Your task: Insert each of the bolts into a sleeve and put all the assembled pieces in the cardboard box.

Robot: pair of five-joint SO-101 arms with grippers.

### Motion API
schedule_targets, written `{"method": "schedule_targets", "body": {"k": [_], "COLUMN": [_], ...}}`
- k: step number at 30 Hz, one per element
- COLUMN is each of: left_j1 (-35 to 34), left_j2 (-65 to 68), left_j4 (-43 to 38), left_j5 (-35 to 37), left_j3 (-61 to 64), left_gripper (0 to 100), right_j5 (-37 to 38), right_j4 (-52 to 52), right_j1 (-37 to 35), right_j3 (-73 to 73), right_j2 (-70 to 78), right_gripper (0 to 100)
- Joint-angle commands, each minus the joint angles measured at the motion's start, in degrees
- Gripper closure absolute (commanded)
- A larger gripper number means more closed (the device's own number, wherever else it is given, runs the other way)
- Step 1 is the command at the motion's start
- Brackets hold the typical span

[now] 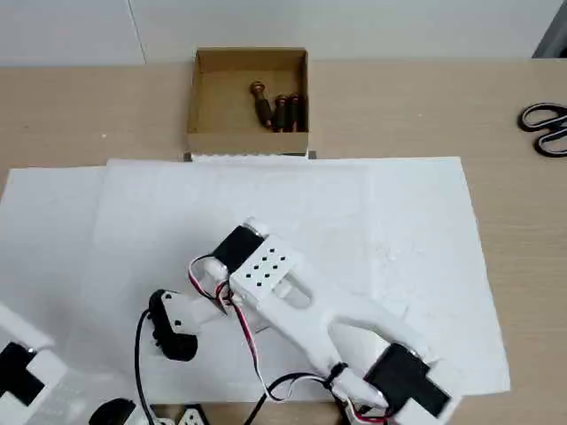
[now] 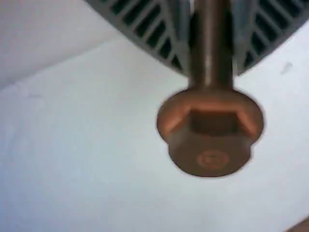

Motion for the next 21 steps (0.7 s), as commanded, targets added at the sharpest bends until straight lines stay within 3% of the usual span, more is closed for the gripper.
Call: {"method": "schedule_targets", "body": {"k": [1, 8, 15, 21], "left_j1": [0.18, 0.18, 0.26, 1.58], "left_j2": [-3.34, -3.34, -3.34, -3.34], "left_j4": [1.23, 1.23, 1.14, 1.14], "left_j5": [-0.53, -0.62, -0.62, -0.53], "left_j3": [-0.22, -0.22, -0.48, -0.48], "left_gripper": [99, 99, 99, 99], "right_j5": [0.35, 0.44, 0.53, 0.53], "right_j4": [-1.80, -4.18, -4.70, -4.88], "right_j1": [1.54, 3.56, 3.91, 3.91], "right_j3": [-1.67, -2.02, -1.93, -1.67], "right_j2": [-1.89, 1.80, 2.59, 2.95], "right_gripper": [88.3, 87.9, 76.7, 76.8]}}
